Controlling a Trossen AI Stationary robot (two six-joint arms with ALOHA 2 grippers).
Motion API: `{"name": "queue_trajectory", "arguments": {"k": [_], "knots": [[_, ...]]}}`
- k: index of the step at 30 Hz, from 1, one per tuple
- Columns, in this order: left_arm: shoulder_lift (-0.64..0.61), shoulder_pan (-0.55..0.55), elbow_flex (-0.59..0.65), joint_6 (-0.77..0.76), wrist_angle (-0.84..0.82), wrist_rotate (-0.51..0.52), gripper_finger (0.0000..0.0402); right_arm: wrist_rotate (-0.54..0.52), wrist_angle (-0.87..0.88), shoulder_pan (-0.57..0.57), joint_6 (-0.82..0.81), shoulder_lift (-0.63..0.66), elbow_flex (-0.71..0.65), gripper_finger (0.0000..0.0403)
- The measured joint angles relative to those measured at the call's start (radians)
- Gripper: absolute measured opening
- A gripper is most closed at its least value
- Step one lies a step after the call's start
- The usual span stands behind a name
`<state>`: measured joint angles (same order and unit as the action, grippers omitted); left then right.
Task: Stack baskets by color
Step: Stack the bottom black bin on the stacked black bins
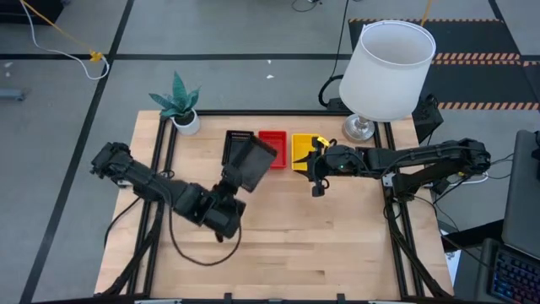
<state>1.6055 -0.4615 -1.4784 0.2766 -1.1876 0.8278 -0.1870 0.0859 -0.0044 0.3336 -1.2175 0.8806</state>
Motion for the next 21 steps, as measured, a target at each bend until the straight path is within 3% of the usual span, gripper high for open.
{"name": "queue_trajectory", "arguments": {"k": [4, 10, 21], "knots": [[-0.004, 0.051, -0.001, -0.014, -0.02, 0.034, 0.0007, 0.0, 0.004, 0.001, -0.001, 0.019, 0.0, 0.0072], [-0.004, 0.111, -0.001, -0.172, -0.069, 0.039, 0.0011, 0.0, 0.039, 0.014, -0.005, 0.08, 0.0, 0.0007], [-0.004, 0.175, 0.006, -0.418, -0.175, 0.028, 0.0011, -0.001, 0.088, 0.05, -0.026, 0.157, 0.0, 0.0005]]}}
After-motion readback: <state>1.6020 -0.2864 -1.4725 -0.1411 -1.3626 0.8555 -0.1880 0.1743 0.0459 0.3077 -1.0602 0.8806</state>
